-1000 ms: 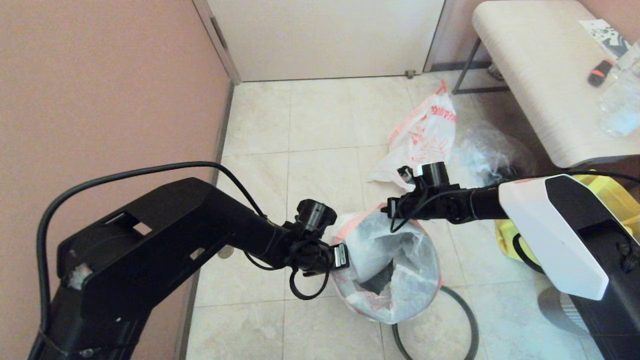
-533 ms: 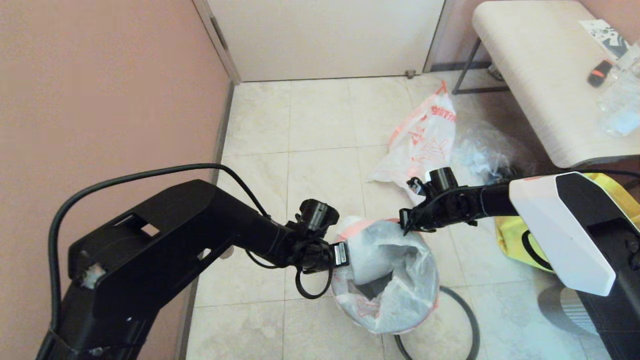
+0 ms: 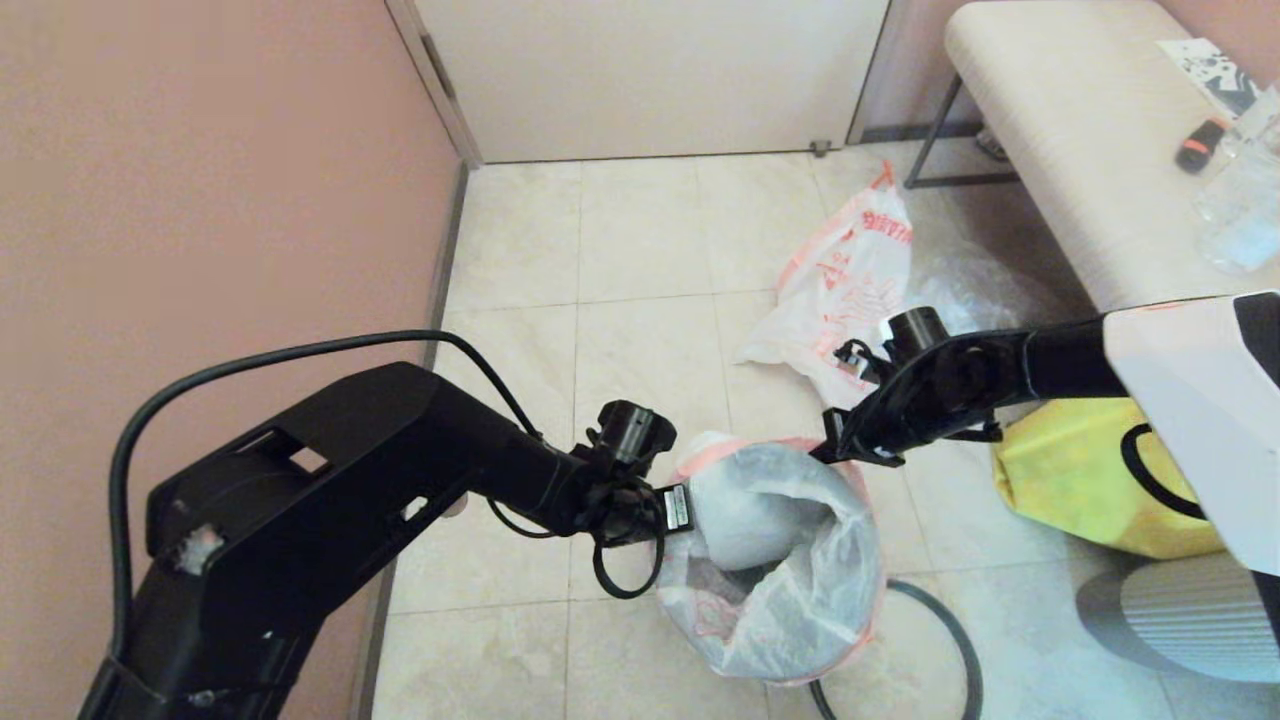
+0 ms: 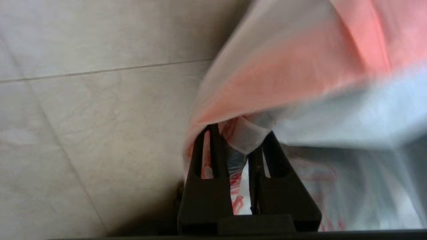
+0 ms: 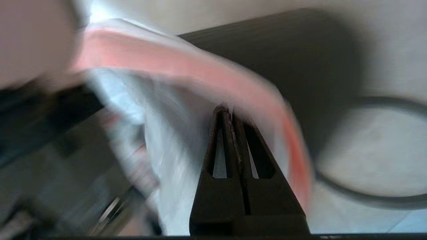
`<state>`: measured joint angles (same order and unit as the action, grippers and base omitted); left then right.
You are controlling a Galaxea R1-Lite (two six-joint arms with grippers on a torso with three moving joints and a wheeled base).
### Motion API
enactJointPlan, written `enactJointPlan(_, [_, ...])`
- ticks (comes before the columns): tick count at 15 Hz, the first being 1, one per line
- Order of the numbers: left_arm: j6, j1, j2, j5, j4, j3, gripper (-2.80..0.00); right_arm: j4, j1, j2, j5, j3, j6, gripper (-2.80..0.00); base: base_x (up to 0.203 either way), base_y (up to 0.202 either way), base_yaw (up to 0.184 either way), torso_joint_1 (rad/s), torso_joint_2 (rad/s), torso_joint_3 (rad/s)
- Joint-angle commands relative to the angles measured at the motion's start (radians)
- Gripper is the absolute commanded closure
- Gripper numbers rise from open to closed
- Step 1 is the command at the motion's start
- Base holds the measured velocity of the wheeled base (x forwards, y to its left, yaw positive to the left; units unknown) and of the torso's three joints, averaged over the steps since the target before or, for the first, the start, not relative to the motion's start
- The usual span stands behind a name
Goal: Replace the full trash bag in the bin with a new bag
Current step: Put the new garbage bag on the trash can
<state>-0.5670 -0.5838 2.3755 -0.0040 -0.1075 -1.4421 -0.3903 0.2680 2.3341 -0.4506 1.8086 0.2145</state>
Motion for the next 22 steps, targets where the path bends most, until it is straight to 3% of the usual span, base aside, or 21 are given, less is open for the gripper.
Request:
enactJointPlan(1, [-0.005,0.006,-0.007,0.002,-0.006,0.002,0.0,-0.005,0.013,-0.154,-0.022,-0.09,0.0,0.0,0.0,0.0,0.0,0.0,0.0,0.0])
enactJointPlan(5, [-0.007,0.027,-0.056,0.007,-0.045,0.044,0.0,-0.024,0.059,-0.309,-0.01,-0.22,0.008,0.0,0.0,0.0,0.0,0.0,0.0,0.0])
enactJointPlan(8, [-0.007,0.051,-0.098,0.006,-0.057,0.07,0.0,-0.053,0.065,-0.247,-0.007,-0.223,0.006,0.0,0.0,0.0,0.0,0.0,0.0,0.0])
enactJointPlan(16, [-0.002,0.058,-0.124,-0.005,-0.046,0.074,0.0,-0.186,-0.024,-0.159,-0.35,-0.186,-0.05,0.0,0.0,0.0,0.0,0.0,0.0,0.0])
enactJointPlan(22, [0.0,0.031,-0.18,-0.005,-0.015,0.082,0.0,-0.053,-0.007,-0.112,-0.079,-0.119,0.014,0.0,0.0,0.0,0.0,0.0,0.0,0.0])
